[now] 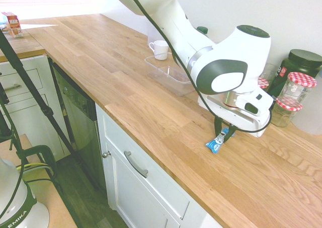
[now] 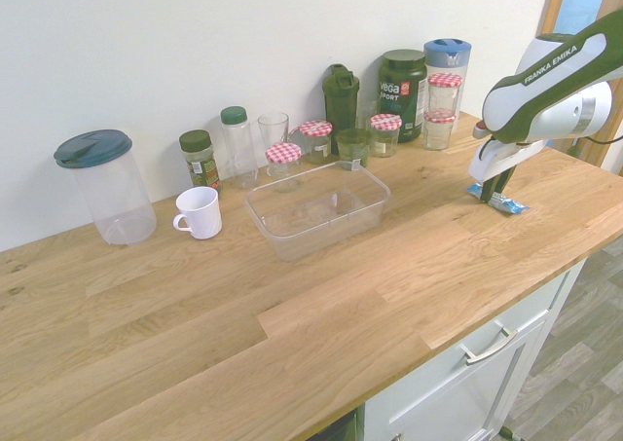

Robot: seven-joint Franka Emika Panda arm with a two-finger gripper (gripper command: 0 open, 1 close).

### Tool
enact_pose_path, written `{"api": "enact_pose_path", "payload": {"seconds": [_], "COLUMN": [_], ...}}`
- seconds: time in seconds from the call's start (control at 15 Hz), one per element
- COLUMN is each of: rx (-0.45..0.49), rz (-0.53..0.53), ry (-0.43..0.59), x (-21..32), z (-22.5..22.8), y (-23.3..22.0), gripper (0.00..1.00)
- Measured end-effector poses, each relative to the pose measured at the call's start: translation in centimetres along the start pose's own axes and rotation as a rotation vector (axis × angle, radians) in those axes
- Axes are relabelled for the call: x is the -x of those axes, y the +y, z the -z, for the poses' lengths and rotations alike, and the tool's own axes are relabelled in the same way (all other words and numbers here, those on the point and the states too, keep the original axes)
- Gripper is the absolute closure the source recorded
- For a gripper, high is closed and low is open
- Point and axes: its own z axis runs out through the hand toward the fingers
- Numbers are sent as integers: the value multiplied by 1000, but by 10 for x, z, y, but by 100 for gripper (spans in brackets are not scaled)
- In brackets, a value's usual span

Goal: Put the protein bar into the container

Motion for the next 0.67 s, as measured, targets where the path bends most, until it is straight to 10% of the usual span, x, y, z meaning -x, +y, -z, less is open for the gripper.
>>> {"api": "enact_pose_path", "payload": {"seconds": [0.67], "rx": [-23], "rz": [17], "ry": [73], "x": [35], "z": [70], "y": [-69], "gripper": [100]}}
